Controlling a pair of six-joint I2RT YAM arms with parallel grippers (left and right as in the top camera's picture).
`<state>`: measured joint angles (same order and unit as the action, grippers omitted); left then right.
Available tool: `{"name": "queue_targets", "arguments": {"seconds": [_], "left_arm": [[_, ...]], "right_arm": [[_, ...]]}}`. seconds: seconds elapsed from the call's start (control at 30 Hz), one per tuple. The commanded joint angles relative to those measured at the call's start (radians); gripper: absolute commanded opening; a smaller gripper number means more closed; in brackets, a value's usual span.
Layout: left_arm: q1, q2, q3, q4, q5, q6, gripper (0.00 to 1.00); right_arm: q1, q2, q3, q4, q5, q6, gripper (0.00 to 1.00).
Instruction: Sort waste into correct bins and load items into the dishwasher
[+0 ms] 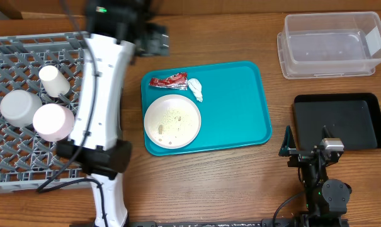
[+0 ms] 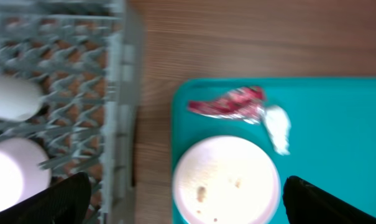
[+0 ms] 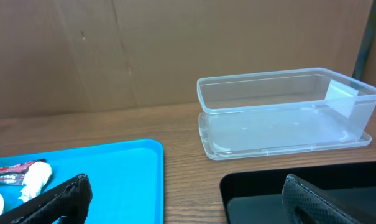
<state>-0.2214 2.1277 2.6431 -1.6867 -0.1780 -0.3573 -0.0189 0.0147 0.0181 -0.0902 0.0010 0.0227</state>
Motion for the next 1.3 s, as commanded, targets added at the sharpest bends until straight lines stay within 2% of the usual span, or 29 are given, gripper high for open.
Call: {"name": "queue_targets", "arguments": {"seconds": [0.0,0.07,0.3,0.73,0.83,0.97,1.0,1.07,1.17,1.27], "left_arm": [[0.093,0.008,-0.005,-0.003,-0.013,-0.005,1.00],[0.149,0.008,-0.005,-0.003,-0.013,0.029,1.00],[0.271,0.008,-0.005,-0.003,-0.001,0.028,1.00],[0.304,0.008,-0.005,-0.003,-0.001,0.028,1.00],[0.304,0.008,-0.005,-0.003,-0.001,0.028,1.00],[0.304,0.008,-0.005,-0.003,-0.001,0.028,1.00],[0.304,0.008,-0.005,-0.003,-0.001,0.028,1.00],[0.304,0.008,-0.005,-0.003,-0.001,0.028,1.00],[0.304,0.008,-0.005,-0.003,-0.001,0.028,1.00],[0.304,0.008,-0.005,-0.003,-0.001,0.028,1.00]], "right_arm": [[-0.003,-0.012,-0.010,0.006,0.006,0.004,1.00],[-0.003,-0.012,-0.010,0.006,0.006,0.003,1.00],[-0.003,-0.012,-0.010,0.006,0.006,0.003,1.00],[-0.003,-0.012,-0.010,0.027,-0.003,0.015,1.00],[-0.003,-0.012,-0.010,0.085,-0.212,0.193,1.00],[-0.003,-0.012,-0.010,0.116,-0.783,0.709,1.00],[-0.003,-0.012,-0.010,0.130,-0.837,0.837,1.00],[-0.003,-0.012,-0.010,0.139,-0.882,1.102,1.00],[-0.003,-0.012,-0.010,0.173,-0.804,1.379,1.00],[-0.003,-0.012,-0.010,0.397,-0.726,1.494,1.00]]}}
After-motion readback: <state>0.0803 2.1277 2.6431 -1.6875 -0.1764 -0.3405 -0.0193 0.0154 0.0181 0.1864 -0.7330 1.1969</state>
